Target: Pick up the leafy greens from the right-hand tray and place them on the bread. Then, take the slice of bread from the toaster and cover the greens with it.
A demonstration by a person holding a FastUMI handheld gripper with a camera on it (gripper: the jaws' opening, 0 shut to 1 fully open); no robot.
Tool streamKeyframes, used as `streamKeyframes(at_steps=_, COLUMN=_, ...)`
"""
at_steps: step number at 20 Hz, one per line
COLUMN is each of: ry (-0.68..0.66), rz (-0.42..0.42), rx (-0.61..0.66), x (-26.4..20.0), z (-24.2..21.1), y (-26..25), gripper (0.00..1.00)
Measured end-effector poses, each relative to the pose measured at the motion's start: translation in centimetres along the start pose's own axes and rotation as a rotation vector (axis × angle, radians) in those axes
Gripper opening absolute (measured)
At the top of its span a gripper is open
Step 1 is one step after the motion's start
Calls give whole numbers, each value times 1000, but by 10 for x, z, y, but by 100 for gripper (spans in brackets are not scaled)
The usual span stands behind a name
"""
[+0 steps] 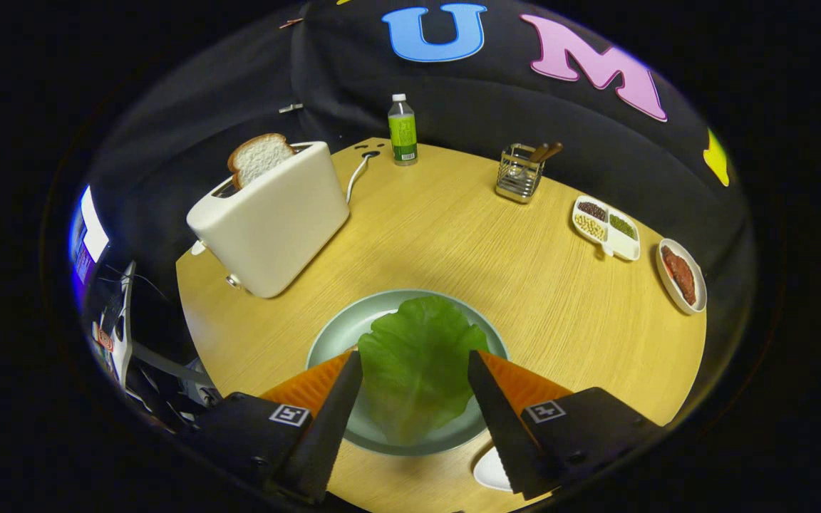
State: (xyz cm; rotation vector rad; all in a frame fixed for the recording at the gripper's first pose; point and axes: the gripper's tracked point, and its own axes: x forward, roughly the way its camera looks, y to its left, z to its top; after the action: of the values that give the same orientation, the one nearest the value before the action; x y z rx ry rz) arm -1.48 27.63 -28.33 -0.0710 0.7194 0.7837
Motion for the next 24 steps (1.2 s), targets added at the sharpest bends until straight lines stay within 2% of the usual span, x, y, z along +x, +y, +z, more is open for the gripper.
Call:
streamKeyframes(at_steps=3, ry=-80, rz=-15, rx=-27, x=-22, z=18, y=0, gripper=99)
streamKeyframes(at_steps=9, ry=-295, rz=-41, rx=-132, x=-87, z=90, y=7, gripper=99)
streamKeyframes(at_steps=14, ry=-443, rz=5, rx=-215, x=-130, z=166, y=50, gripper=98)
streamKeyframes(at_steps=18, ry=-491, rz=62, rx=-220, x=-136, z=206, y=96, gripper=98)
streamKeyframes(at_steps=24, ry=-486, rz=106, rx=-193, x=-103, z=234, y=143, gripper=97)
